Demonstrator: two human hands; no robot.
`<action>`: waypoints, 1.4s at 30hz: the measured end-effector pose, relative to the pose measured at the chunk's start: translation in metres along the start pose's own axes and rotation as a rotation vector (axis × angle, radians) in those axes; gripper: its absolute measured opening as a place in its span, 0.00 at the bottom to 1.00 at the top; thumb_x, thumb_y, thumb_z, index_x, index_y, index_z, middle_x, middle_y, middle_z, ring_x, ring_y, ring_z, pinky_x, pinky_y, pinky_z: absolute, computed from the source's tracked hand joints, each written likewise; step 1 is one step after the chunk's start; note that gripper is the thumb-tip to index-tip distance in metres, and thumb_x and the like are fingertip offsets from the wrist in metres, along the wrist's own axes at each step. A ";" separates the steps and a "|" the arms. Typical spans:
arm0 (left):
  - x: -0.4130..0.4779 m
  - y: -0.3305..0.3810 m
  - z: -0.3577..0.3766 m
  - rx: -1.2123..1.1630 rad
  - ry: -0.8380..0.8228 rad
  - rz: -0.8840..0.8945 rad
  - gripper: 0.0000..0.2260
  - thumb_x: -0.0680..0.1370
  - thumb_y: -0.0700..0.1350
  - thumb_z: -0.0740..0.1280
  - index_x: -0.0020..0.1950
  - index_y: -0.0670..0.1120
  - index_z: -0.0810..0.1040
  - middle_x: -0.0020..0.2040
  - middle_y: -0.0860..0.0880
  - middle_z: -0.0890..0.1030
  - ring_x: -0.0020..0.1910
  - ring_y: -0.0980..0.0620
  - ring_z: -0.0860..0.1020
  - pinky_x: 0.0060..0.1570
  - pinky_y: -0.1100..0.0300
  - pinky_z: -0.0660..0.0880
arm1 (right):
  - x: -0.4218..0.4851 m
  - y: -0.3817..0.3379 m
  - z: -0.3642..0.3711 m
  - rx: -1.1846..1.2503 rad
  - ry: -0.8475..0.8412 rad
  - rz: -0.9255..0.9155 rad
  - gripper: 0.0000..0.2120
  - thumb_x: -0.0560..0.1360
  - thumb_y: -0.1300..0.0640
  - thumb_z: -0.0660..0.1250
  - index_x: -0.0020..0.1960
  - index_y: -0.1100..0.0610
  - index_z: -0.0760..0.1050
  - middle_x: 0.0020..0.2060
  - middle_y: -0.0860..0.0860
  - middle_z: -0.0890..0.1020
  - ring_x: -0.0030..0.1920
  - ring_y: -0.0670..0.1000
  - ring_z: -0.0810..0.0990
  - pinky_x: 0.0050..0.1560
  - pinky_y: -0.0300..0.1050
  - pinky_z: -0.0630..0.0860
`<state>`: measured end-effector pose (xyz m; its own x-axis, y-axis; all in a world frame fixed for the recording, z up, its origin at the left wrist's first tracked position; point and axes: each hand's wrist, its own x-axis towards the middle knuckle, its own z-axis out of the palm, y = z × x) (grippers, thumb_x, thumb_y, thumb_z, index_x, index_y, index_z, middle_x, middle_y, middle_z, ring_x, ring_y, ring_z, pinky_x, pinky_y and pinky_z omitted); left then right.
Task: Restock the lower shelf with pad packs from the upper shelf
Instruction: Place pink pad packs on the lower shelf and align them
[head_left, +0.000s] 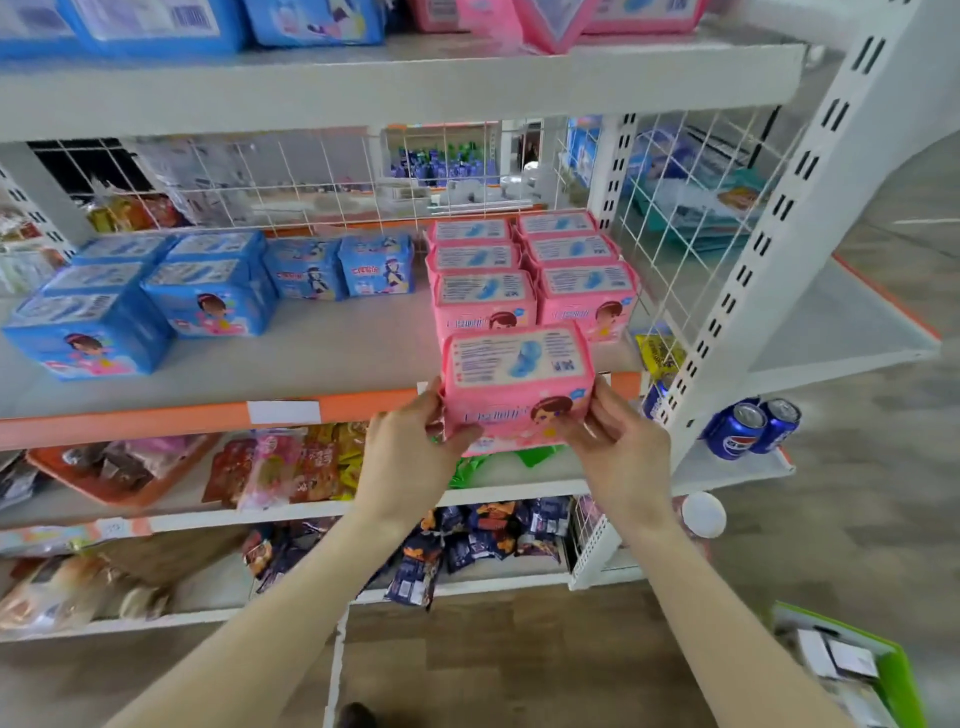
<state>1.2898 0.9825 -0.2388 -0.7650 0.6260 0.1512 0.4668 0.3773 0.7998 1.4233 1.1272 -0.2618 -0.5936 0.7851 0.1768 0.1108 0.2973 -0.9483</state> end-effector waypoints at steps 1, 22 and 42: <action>0.004 -0.005 0.001 0.006 -0.003 0.007 0.22 0.73 0.51 0.75 0.65 0.47 0.81 0.48 0.53 0.87 0.47 0.49 0.85 0.55 0.45 0.80 | 0.002 0.005 0.005 -0.034 0.013 -0.004 0.20 0.74 0.63 0.74 0.65 0.51 0.79 0.46 0.45 0.86 0.47 0.43 0.84 0.57 0.40 0.79; 0.113 -0.040 0.084 -0.174 -0.313 0.243 0.10 0.76 0.44 0.74 0.52 0.41 0.79 0.42 0.49 0.83 0.41 0.49 0.80 0.46 0.53 0.79 | 0.047 0.021 0.008 -0.319 0.384 0.158 0.11 0.76 0.62 0.68 0.38 0.53 0.71 0.27 0.45 0.73 0.29 0.43 0.68 0.32 0.35 0.63; 0.157 -0.019 0.164 -0.077 -0.011 0.099 0.11 0.75 0.45 0.75 0.53 0.40 0.82 0.42 0.45 0.86 0.42 0.42 0.83 0.52 0.45 0.79 | 0.160 0.097 -0.029 -0.269 0.223 0.064 0.09 0.74 0.69 0.68 0.52 0.60 0.76 0.39 0.53 0.82 0.39 0.46 0.79 0.38 0.31 0.73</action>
<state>1.2337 1.1853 -0.3251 -0.7117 0.6652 0.2259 0.5045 0.2601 0.8233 1.3619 1.2972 -0.3179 -0.3931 0.8974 0.2003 0.3657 0.3525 -0.8614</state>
